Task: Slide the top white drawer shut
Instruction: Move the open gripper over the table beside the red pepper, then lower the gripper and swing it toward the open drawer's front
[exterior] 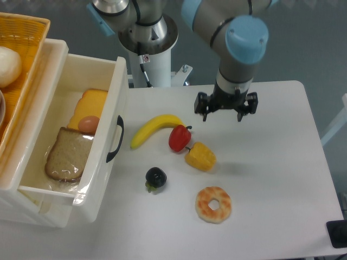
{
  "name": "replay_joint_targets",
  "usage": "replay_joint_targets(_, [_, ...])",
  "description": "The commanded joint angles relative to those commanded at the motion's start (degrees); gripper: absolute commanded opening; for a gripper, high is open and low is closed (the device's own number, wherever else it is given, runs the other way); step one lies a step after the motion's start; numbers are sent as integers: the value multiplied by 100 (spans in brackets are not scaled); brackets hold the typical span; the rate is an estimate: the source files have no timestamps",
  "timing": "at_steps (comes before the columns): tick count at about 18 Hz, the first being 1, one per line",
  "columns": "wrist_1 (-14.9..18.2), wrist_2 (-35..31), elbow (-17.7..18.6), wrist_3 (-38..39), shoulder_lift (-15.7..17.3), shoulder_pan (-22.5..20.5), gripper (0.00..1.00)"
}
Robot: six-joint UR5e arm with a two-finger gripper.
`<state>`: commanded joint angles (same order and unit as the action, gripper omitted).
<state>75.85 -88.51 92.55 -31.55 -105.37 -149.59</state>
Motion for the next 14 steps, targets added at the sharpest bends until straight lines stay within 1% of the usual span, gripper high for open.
replay_joint_targets(2, [-35, 377, 0, 9, -132, 35, 100])
replay_joint_targets(4, [-35, 615, 17, 18, -220, 62, 100])
replay_joint_targets(8, [0, 721, 0, 105, -352, 202, 100])
replay_joint_targets(14, [18, 792, 26, 123, -388, 220, 100])
